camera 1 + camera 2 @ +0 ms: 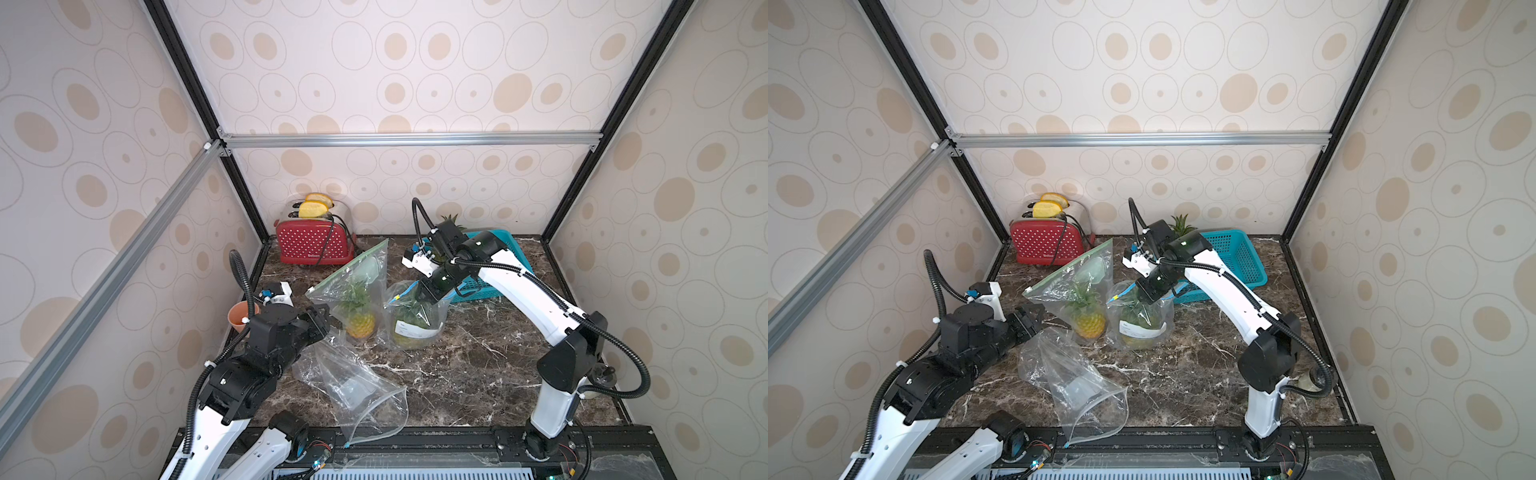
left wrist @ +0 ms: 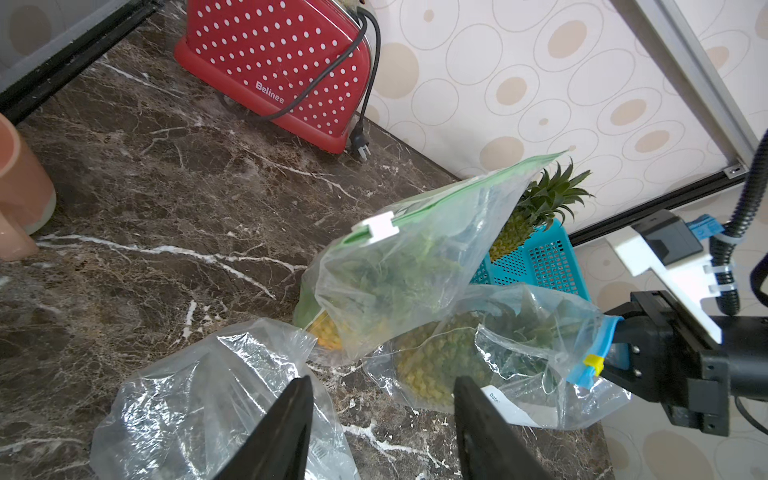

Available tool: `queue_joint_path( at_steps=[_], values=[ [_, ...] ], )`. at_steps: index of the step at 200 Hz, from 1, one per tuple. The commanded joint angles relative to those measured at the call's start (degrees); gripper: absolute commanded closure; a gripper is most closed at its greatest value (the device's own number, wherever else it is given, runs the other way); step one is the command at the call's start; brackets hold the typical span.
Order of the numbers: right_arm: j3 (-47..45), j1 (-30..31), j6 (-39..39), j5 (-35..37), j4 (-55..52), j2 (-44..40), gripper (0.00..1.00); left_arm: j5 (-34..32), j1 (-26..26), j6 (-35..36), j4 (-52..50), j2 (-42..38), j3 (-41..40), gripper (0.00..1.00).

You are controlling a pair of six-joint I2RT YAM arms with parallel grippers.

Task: Open the zip-top bag and take out the pineapple
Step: Adjust the zipper food storage bag at the center of the board.

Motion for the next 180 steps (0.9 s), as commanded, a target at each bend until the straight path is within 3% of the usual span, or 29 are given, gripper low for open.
queue_joint_path(
  at_steps=[1,19,43,70,113,141,180],
  values=[
    [-2.38,0.98,4.75,3.74,-0.42,-3.05,0.79,1.06,0.43,-0.67,0.39,-0.06,-0.73,0.43],
    [-3.00,1.78,5.03,4.86,-0.32,-4.76,0.57,2.07,0.48,-1.25,1.56,0.36,-1.31,0.43],
    [-0.87,2.95,3.82,6.68,-1.71,-6.48,0.44,3.43,0.45,-1.89,3.23,1.06,-1.46,0.43],
    [4.87,4.20,0.31,9.23,-6.10,-7.18,0.43,4.75,0.39,-2.40,4.62,1.96,-0.69,0.43],
    [7.17,5.50,-10.91,6.87,-6.45,-8.71,0.48,7.13,0.45,-3.22,5.89,2.30,-0.21,0.43],
    [7.36,5.51,-17.23,1.07,-4.54,-8.26,0.59,10.72,0.47,-2.56,9.50,1.87,-0.70,0.49],
    [9.58,6.58,-22.18,-1.40,-4.08,-4.93,0.59,17.23,0.36,0.96,15.45,1.89,-0.80,0.59]
  ],
)
